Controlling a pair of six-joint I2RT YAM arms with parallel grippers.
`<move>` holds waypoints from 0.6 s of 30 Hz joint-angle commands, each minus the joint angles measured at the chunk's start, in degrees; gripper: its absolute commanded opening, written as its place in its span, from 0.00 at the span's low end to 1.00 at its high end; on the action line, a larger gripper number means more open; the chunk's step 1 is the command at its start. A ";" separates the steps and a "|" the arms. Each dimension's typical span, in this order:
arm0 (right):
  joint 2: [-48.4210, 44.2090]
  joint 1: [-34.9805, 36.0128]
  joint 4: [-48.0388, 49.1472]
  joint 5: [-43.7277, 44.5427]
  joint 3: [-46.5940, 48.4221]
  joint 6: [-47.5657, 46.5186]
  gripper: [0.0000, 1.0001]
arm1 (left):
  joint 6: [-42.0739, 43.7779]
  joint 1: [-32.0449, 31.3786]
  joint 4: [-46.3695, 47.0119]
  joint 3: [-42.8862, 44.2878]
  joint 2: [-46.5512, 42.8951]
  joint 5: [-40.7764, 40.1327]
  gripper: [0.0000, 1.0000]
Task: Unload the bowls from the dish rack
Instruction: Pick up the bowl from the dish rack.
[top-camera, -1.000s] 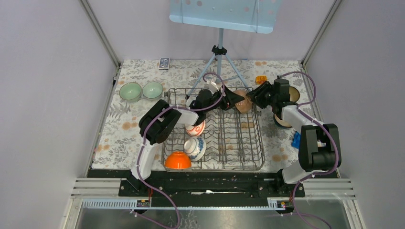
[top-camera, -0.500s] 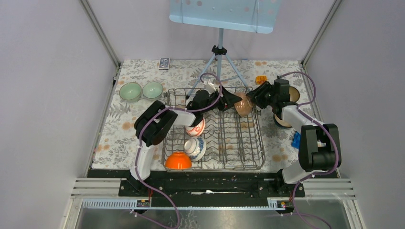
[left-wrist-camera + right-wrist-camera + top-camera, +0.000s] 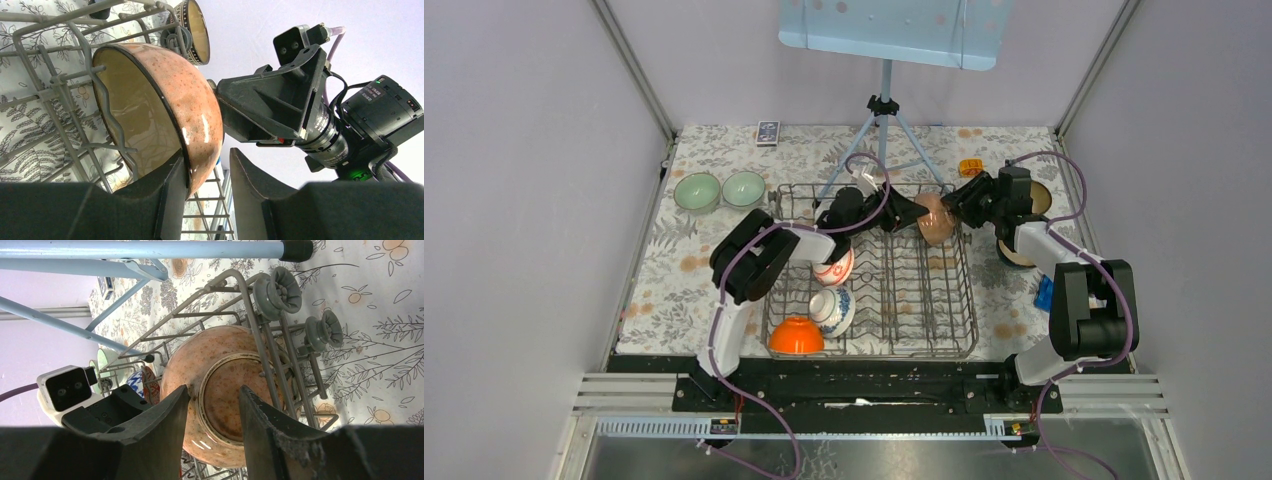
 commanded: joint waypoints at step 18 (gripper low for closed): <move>-1.38 -0.87 1.45 -1.82 0.42 -0.07 0.50 | -4.10 -0.98 15.24 7.25 1.83 5.98 0.00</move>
